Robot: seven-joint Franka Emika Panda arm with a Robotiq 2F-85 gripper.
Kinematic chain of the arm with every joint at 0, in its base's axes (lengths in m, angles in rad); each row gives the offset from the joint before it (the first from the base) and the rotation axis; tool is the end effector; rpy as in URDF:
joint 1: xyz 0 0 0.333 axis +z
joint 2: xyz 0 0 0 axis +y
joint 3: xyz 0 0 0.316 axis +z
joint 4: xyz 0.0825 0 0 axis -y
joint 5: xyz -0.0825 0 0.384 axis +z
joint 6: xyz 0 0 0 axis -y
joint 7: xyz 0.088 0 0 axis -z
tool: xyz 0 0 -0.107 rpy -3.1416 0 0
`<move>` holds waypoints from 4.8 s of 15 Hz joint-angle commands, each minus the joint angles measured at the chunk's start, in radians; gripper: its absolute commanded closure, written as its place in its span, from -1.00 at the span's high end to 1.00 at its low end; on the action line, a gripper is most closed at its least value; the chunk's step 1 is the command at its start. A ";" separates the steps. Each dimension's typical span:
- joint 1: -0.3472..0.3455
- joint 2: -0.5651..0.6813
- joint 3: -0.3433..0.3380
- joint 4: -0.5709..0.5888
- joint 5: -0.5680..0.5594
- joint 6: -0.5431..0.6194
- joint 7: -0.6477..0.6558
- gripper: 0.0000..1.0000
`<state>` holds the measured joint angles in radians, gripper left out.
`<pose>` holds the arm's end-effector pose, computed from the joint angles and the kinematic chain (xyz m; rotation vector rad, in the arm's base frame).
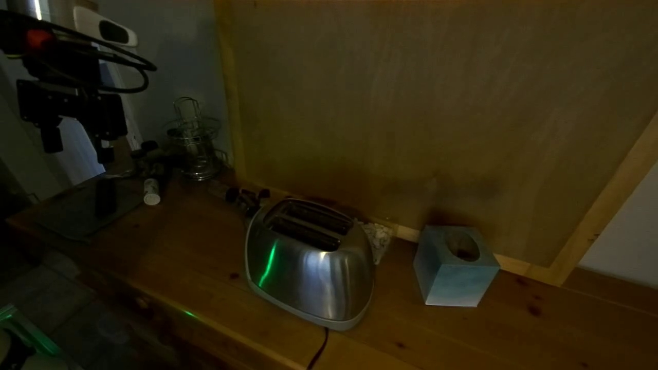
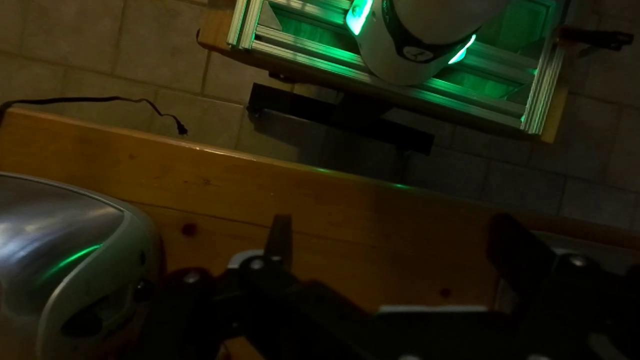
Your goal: Move the remote control to the right then flip it over.
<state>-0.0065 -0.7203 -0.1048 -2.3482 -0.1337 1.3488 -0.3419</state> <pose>0.2936 -0.0573 0.5569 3.0797 0.3954 -0.4516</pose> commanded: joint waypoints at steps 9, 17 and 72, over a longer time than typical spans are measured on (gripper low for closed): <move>0.241 0.174 0.257 0.014 0.030 0.236 0.087 1.00; 0.265 0.179 0.259 -0.003 0.046 0.249 0.081 1.00; 0.281 0.508 0.305 -0.178 0.259 0.761 -0.256 -0.55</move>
<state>0.2931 -0.1344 0.2148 -2.5101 0.1481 2.2182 -0.6512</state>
